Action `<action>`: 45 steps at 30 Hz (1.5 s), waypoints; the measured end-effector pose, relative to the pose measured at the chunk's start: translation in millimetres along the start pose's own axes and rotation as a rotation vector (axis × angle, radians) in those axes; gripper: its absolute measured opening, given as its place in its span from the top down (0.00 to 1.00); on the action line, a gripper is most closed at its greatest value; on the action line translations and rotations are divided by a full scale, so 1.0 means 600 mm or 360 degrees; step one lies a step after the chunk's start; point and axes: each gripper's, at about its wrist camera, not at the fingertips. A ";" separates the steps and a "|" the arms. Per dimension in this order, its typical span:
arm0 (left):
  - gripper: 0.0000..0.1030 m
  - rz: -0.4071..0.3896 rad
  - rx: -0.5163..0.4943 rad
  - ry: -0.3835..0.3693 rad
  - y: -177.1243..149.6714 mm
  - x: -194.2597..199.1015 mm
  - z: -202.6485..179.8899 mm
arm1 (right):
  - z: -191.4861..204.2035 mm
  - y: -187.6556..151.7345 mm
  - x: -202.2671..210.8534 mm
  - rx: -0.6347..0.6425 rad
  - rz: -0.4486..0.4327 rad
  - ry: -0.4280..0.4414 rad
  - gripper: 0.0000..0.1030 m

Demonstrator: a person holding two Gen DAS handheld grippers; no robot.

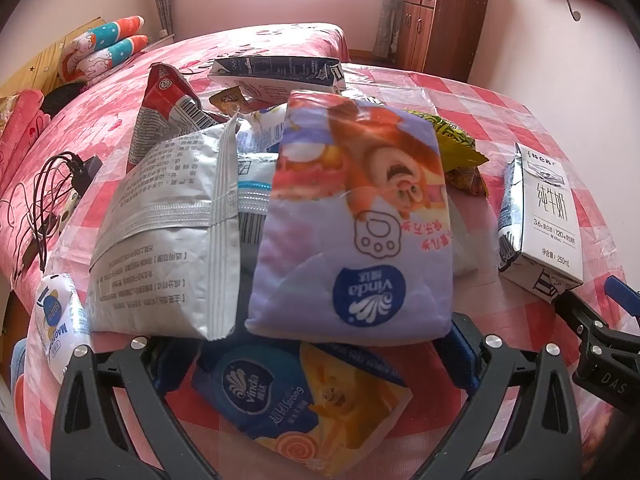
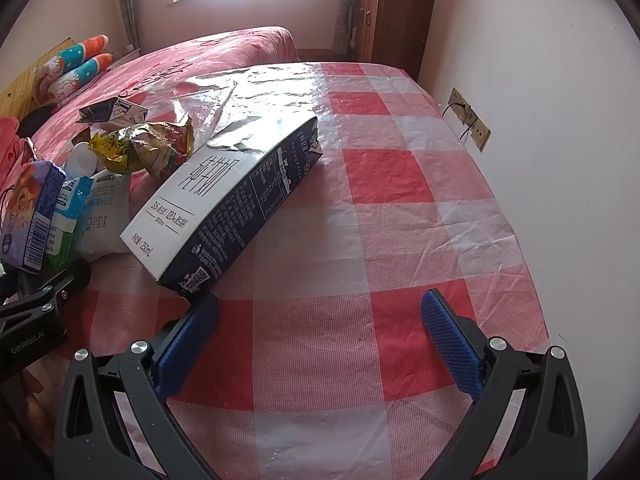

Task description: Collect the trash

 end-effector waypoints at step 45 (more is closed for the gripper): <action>0.03 -0.0623 0.0153 -0.0187 -0.039 0.311 0.139 | 0.105 -0.003 0.326 0.0138 -0.0713 -0.0087 0.04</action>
Point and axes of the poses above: each gripper's, at about its wrist camera, not at the fingertips, and x roughly against the way its jaws point, z to its left, y to its top, and after that the axes turned 10 degrees about -z, right-handed
